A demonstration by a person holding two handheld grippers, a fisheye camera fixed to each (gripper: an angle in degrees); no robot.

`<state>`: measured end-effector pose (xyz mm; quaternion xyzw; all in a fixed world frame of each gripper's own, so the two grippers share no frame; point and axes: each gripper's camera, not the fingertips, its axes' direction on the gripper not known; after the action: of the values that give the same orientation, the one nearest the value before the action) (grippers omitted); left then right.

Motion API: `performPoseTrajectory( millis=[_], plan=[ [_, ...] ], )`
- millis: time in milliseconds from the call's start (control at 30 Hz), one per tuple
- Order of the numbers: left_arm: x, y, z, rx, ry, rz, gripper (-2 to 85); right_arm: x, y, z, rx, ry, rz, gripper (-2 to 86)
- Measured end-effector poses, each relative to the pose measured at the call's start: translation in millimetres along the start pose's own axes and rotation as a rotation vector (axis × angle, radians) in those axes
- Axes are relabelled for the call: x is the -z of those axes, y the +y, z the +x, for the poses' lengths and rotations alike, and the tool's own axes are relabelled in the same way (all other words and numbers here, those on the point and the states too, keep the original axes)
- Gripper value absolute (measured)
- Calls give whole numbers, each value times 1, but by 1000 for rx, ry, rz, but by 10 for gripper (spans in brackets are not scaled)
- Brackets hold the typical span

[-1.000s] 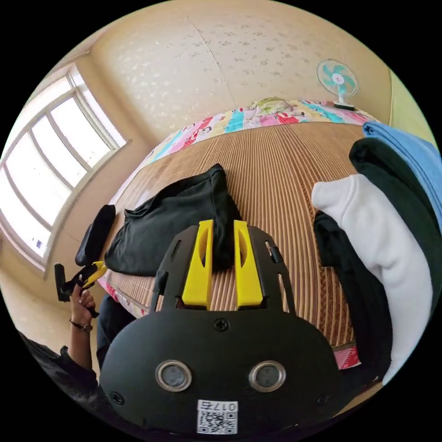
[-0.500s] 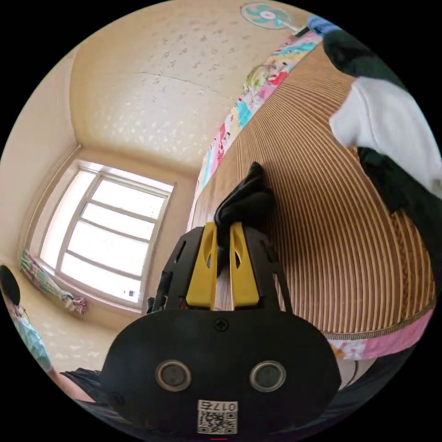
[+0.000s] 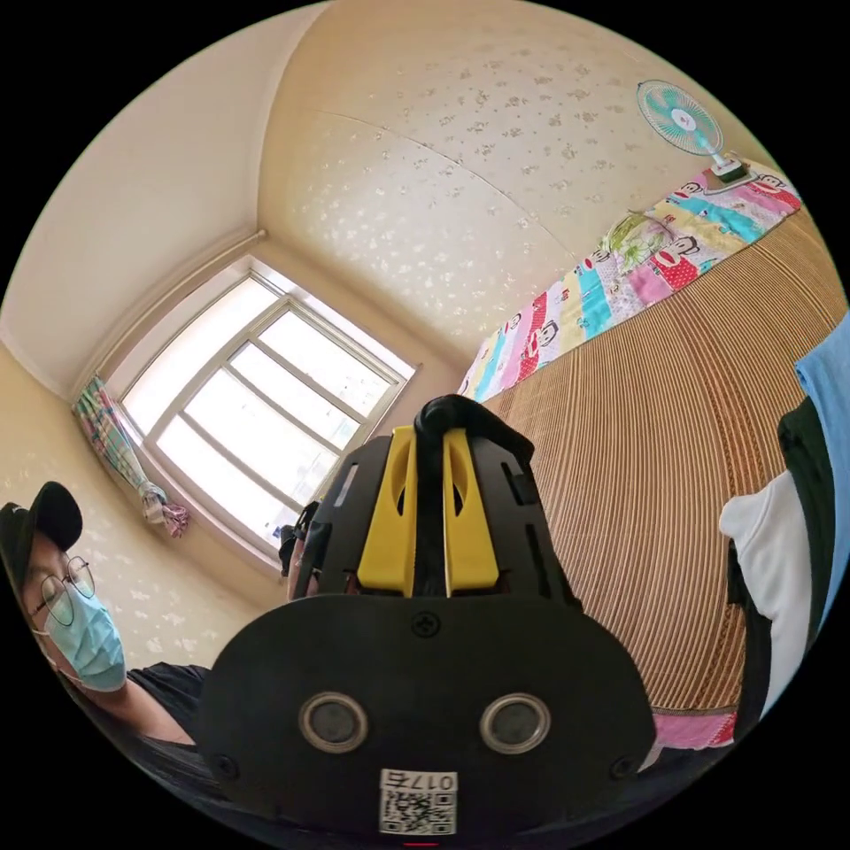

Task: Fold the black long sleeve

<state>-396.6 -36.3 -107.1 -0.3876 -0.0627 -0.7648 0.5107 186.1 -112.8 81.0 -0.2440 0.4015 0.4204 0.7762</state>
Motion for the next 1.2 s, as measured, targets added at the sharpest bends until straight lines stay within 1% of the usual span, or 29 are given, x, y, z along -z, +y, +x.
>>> performPoseTrajectory(
  millis=[67,133,200,300,367,400,433,500,600,667,733,767,800,833,867,900,933,967,1000,1033,1067,1100,1167,1200],
  plan=[
    [-2,-5,19,-83,-31,-6,40,11,-3,-21,74,21,32,24],
    [-4,1,20,-117,-59,-13,40,12,3,-28,104,72,30,27],
    [-10,14,4,-92,-102,-37,41,5,13,-21,92,120,1,30],
    [-24,49,-55,45,-172,-105,45,-18,42,22,2,218,-77,38],
    [-30,95,-109,162,-278,-184,55,-38,85,67,-75,321,-187,45],
    [-28,108,-122,189,-306,-198,60,-40,99,78,-110,355,-215,46],
    [-20,133,-145,246,-352,-207,75,-41,126,97,-192,418,-262,46],
    [-2,165,-172,328,-379,-178,101,-35,161,108,-229,450,-281,43],
    [13,186,-188,373,-380,-130,118,-19,183,94,-159,543,-188,38],
    [-4,182,-185,338,-391,-169,123,-25,176,71,12,520,-99,30],
    [-28,180,-182,315,-421,-220,120,-44,170,62,149,487,-103,22],
    [-44,181,-182,309,-455,-248,115,-63,168,64,229,497,-131,17],
    [-49,182,-182,306,-480,-247,104,-74,168,67,262,514,-156,14],
    [-56,184,-181,305,-518,-228,82,-100,171,80,295,568,-249,10],
    [-60,186,-182,320,-543,-208,71,-130,176,102,278,650,-408,8],
    [-62,187,-183,330,-546,-197,65,-144,181,114,257,696,-492,7],
    [-62,187,-183,353,-544,-165,56,-153,194,125,293,716,-523,6],
    [-62,186,-180,364,-539,-123,50,-145,208,121,391,710,-441,5],
    [-62,185,-175,352,-532,-101,47,-143,214,122,416,712,-430,5],
    [-66,178,-160,286,-508,-65,43,-138,226,126,449,695,-386,5],
    [-77,171,-140,191,-487,-53,40,-131,234,131,444,661,-339,4],
    [-85,167,-128,142,-476,-58,40,-128,235,135,428,641,-323,4],
    [-131,158,-80,-50,-407,-136,39,-120,230,151,345,554,-317,4],
    [-146,159,-68,-93,-383,-167,39,-118,228,155,328,533,-321,4]
  ],
)
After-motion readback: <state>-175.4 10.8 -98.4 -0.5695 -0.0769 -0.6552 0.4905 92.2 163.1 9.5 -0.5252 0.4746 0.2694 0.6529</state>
